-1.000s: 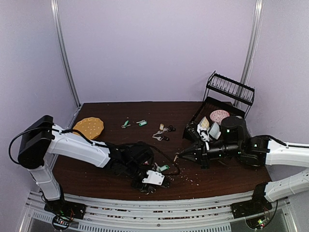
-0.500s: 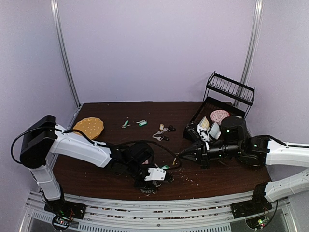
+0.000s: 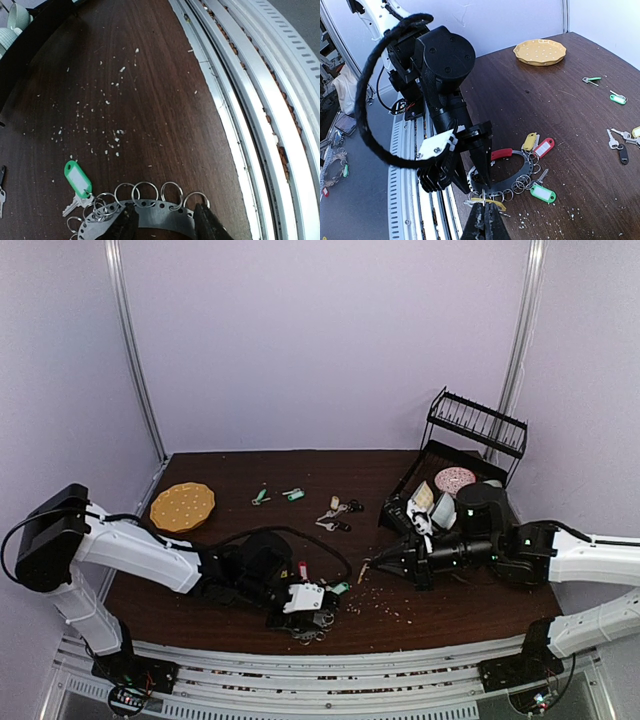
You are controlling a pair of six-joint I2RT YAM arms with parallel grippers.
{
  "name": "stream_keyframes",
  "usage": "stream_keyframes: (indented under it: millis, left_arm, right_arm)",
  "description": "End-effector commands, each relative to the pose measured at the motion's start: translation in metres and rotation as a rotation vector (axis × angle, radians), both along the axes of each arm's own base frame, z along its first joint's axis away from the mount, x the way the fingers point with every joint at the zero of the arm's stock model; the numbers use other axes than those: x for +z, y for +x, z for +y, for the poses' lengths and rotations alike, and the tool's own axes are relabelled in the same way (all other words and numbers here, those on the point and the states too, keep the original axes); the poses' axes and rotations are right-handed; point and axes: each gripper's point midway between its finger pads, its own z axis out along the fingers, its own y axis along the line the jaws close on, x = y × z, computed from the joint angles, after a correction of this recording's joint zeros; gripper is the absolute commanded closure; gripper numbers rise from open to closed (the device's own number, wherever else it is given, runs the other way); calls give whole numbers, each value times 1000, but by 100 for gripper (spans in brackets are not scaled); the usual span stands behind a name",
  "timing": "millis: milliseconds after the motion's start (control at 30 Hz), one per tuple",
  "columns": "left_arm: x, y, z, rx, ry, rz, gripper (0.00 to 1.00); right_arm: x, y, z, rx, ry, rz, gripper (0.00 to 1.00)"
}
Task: Put the keys on the keyring
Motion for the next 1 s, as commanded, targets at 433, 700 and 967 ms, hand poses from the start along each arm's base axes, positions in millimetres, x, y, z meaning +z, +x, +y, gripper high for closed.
stream_keyframes:
  millis: [433, 700, 967]
  left_arm:
    - [-20, 4, -21, 57, 37, 30, 72]
    - [12, 31, -4, 316, -71, 95, 63]
    - [9, 27, 63, 705, -58, 263, 53]
  right_arm:
    - [-7, 1, -2, -7, -1, 7, 100]
    - [-11, 3, -7, -25, -12, 14, 100]
    - [-15, 6, -5, -33, -34, 26, 100]
